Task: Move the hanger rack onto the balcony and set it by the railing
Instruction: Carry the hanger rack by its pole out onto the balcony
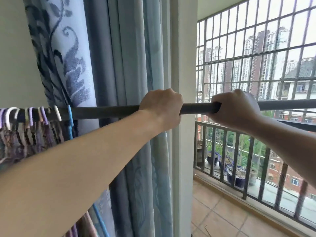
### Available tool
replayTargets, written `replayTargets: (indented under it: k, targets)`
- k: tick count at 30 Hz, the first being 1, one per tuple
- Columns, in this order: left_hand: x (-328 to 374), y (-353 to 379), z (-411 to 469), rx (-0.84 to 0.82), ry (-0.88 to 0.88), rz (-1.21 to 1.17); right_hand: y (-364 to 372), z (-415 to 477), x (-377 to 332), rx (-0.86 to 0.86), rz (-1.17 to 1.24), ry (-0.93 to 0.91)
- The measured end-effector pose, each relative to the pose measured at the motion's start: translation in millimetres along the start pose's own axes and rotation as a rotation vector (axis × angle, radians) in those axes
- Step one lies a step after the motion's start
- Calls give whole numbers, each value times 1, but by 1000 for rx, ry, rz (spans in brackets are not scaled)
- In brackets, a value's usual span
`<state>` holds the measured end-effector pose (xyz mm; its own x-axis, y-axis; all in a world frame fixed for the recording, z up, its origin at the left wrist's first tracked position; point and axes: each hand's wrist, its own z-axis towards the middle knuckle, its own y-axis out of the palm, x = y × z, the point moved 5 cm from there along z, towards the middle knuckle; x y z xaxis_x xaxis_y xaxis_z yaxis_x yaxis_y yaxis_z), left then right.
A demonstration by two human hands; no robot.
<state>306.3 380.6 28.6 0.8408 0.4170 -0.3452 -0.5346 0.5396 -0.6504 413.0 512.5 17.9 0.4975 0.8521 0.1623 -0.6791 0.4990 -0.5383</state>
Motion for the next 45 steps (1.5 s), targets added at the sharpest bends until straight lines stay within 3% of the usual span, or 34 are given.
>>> replayTargets:
  k: [25,45]
  targets:
    - [129,64,117,-132,-62,-10,58,-8,175,-113,124,11]
    - [123,80,122,-108,-98,65,79,-5,164,-12,136,-169]
